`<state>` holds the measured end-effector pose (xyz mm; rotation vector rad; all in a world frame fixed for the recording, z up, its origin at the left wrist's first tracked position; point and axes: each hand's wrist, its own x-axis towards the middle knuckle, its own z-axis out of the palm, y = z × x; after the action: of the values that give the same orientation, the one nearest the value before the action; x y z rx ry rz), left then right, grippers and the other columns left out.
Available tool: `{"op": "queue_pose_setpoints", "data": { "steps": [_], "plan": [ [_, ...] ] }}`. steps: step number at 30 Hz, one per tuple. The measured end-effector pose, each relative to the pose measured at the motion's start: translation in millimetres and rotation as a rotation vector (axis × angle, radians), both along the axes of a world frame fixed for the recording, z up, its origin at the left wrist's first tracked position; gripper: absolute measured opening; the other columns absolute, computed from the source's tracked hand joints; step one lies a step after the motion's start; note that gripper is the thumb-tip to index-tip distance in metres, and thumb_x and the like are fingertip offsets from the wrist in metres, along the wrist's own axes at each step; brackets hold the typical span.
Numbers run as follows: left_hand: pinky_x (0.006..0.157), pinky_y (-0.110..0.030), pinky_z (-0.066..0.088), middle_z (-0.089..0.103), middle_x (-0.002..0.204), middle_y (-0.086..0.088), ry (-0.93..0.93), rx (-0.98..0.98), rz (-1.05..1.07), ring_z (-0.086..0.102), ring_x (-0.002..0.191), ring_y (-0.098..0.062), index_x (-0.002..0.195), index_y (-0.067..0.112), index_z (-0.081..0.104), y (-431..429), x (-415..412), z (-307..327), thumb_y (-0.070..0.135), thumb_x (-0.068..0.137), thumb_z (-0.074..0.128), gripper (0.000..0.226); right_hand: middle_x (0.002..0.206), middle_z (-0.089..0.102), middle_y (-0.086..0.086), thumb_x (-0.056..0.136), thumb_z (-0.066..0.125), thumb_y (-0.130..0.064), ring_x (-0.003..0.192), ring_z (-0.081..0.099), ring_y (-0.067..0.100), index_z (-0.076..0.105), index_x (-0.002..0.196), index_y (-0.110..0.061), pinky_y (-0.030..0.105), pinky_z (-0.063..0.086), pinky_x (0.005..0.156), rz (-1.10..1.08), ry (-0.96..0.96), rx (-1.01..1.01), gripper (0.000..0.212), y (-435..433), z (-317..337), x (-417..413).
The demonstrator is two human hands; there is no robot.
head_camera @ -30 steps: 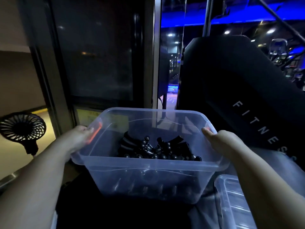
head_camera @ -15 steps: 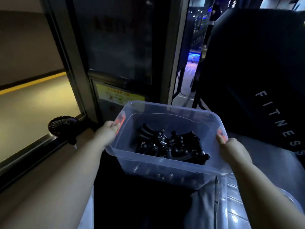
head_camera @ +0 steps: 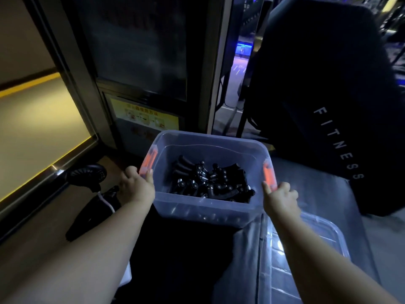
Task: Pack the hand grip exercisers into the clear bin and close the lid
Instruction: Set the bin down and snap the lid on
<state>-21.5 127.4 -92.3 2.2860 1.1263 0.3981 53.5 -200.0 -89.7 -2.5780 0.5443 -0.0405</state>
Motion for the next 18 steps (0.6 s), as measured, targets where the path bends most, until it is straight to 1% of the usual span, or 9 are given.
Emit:
{"op": "queue_pose_setpoints", "data": {
  "steps": [3, 5, 6, 8, 11, 14, 16, 18],
  "plan": [
    [0.098, -0.05, 0.031, 0.038, 0.136, -0.018, 0.005, 0.099, -0.04, 0.039, 0.121, -0.041, 0.123, 0.012, 0.042, -14.5, -9.2, 5.1, 0.047, 0.091, 0.052, 0.049, 0.12, 0.044, 0.021, 0.086, 0.046, -0.067, 0.1, 0.055, 0.042, 0.043, 0.123, -0.012, 0.042, 0.04, 0.079, 0.017, 0.05, 0.021, 0.066, -5.1, 4.0, -12.3],
    [0.098, -0.049, 0.027, 0.04, 0.135, -0.018, 0.034, 0.172, -0.089, 0.036, 0.123, -0.038, 0.124, 0.012, 0.043, -29.4, -14.7, 8.3, 0.048, 0.088, 0.056, 0.053, 0.122, 0.044, 0.02, 0.085, 0.044, -0.069, 0.102, 0.055, 0.041, 0.042, 0.126, -0.013, 0.041, 0.038, 0.077, 0.02, 0.065, 0.03, 0.069, -10.2, 7.1, -19.7],
    [0.098, -0.05, 0.026, 0.043, 0.133, -0.021, 0.015, 0.199, -0.122, 0.037, 0.122, -0.039, 0.125, 0.009, 0.046, -41.1, -16.8, 11.0, 0.047, 0.086, 0.06, 0.056, 0.122, 0.045, 0.02, 0.085, 0.041, -0.071, 0.103, 0.055, 0.04, 0.042, 0.127, -0.014, 0.041, 0.036, 0.075, 0.015, 0.065, 0.032, 0.071, -13.3, 8.7, -23.3],
    [0.093, -0.051, 0.029, 0.052, 0.123, -0.026, -0.099, 0.21, -0.202, 0.045, 0.116, -0.043, 0.12, 0.003, 0.054, -73.9, -19.5, 17.0, 0.038, 0.081, 0.071, 0.055, 0.121, 0.045, 0.019, 0.084, 0.037, -0.073, 0.104, 0.054, 0.039, 0.042, 0.127, -0.015, 0.04, 0.034, 0.074, 0.001, 0.069, 0.044, 0.073, -20.7, 11.8, -30.4],
    [0.083, -0.05, 0.04, 0.061, 0.107, -0.025, -0.224, 0.14, -0.338, 0.056, 0.1, -0.045, 0.107, 0.0, 0.062, -137.7, -18.4, 28.7, 0.029, 0.075, 0.079, 0.047, 0.121, 0.047, 0.019, 0.085, 0.035, -0.072, 0.106, 0.053, 0.038, 0.042, 0.126, -0.015, 0.041, 0.036, 0.076, -0.006, 0.092, 0.069, 0.07, -38.1, 14.9, -43.4],
    [0.078, -0.047, 0.046, 0.063, 0.098, -0.023, -0.291, 0.047, -0.482, 0.058, 0.092, -0.044, 0.098, 0.0, 0.064, -201.4, -16.3, 37.6, 0.027, 0.076, 0.078, 0.038, 0.122, 0.051, 0.017, 0.086, 0.035, -0.072, 0.108, 0.053, 0.036, 0.042, 0.125, -0.017, 0.04, 0.033, 0.074, -0.027, 0.103, 0.059, 0.068, -63.7, 15.1, -58.1],
    [0.078, -0.046, 0.046, 0.063, 0.096, -0.022, -0.312, 0.009, -0.579, 0.059, 0.092, -0.042, 0.096, 0.0, 0.063, -238.8, -18.1, 35.7, 0.033, 0.082, 0.07, 0.037, 0.123, 0.053, 0.016, 0.085, 0.036, -0.071, 0.11, 0.053, 0.035, 0.043, 0.125, -0.017, 0.039, 0.033, 0.074, -0.046, 0.101, 0.066, 0.068, -84.3, 14.2, -67.9],
    [0.086, -0.043, 0.041, 0.062, 0.104, -0.021, -0.259, -0.063, -0.688, 0.056, 0.1, -0.04, 0.102, 0.0, 0.06, -272.6, -21.0, 31.2, 0.037, 0.088, 0.062, 0.04, 0.127, 0.053, 0.016, 0.085, 0.037, -0.07, 0.113, 0.053, 0.034, 0.043, 0.128, -0.017, 0.039, 0.035, 0.078, -0.069, 0.108, 0.074, 0.069, -107.8, 11.5, -76.5]
  ]
}}
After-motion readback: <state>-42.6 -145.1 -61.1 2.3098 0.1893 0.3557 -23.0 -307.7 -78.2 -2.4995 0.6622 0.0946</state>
